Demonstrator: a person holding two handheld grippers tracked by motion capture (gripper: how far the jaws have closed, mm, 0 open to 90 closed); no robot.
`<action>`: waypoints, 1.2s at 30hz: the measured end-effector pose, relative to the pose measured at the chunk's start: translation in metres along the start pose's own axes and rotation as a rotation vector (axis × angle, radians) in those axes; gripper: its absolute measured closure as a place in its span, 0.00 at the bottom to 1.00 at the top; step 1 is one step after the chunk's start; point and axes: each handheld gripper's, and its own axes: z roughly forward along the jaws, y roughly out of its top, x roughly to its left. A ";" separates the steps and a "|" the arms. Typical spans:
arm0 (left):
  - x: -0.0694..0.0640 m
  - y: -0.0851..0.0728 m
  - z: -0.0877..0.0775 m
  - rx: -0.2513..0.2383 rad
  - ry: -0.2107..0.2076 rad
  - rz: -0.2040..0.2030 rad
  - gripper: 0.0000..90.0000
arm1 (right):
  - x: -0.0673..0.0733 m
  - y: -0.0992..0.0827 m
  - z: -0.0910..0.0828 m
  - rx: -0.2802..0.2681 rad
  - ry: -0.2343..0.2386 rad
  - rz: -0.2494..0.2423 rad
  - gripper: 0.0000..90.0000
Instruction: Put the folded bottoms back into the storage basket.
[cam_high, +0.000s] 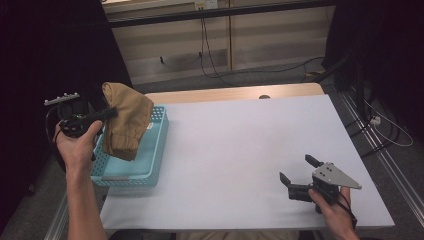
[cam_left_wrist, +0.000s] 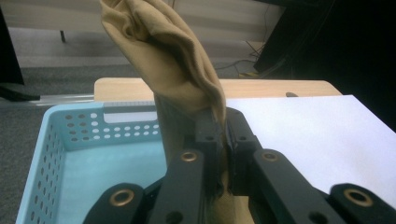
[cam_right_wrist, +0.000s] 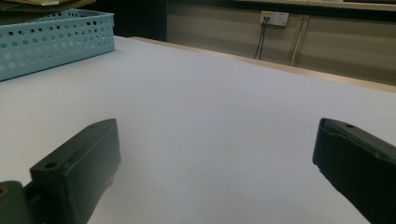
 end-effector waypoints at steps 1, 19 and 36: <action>0.001 0.000 0.001 0.004 0.002 -0.002 0.96 | 0.000 0.000 0.000 0.000 0.001 -0.001 0.01; 0.007 -0.007 0.019 0.068 0.048 0.009 0.96 | 0.000 0.000 -0.001 -0.002 0.002 -0.002 0.01; 0.013 -0.016 0.035 0.109 0.020 -0.027 0.96 | 0.000 0.000 0.000 -0.001 0.005 -0.007 0.01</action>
